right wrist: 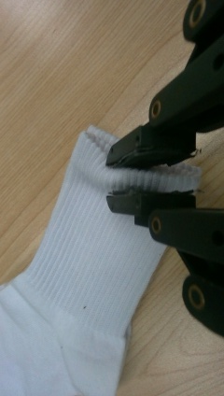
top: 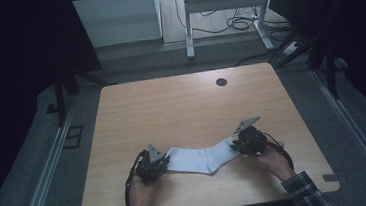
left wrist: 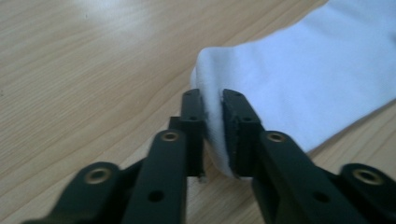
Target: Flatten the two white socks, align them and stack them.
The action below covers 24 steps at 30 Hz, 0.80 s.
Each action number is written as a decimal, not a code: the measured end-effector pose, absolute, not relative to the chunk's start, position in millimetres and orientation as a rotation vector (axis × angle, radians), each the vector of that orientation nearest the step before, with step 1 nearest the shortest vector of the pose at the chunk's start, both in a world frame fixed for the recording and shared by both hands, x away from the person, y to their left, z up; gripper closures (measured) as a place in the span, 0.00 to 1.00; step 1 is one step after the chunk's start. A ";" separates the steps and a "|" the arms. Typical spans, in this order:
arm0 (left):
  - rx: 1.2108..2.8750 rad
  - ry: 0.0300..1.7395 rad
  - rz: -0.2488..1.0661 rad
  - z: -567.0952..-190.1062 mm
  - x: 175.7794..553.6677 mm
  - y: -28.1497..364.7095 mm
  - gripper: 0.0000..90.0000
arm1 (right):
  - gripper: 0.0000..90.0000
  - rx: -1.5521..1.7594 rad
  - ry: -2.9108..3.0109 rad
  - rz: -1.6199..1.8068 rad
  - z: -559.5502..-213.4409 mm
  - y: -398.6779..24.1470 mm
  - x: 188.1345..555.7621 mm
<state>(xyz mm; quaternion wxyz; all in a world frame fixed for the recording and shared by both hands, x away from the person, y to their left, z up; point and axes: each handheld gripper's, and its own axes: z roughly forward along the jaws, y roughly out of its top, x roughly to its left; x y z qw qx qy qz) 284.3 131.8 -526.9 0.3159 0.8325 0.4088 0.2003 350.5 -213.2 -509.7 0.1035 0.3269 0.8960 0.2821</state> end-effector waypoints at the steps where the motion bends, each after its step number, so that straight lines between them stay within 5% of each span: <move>1: 2.185 1.084 0.530 -528.0 284.3 131.5 0.81 | 0.78 0.964 2.641 0.838 -509.5 -213.8 350.4; 5: 2.150 1.094 0.564 -524.1 284.4 130.9 0.63 | 0.67 0.973 2.594 0.862 -502.4 -218.6 349.2; 9: 2.124 1.103 0.531 -523.8 287.9 133.2 0.59 | 0.65 1.040 2.535 0.935 -496.5 -224.3 351.6; 18: 2.137 1.132 0.448 -535.3 297.4 135.8 0.61 | 0.62 1.046 2.592 0.842 -517.4 -212.8 354.6; 24: 2.092 1.125 0.333 -539.5 300.3 140.4 0.76 | 0.77 1.108 2.616 0.894 -519.2 -215.4 355.6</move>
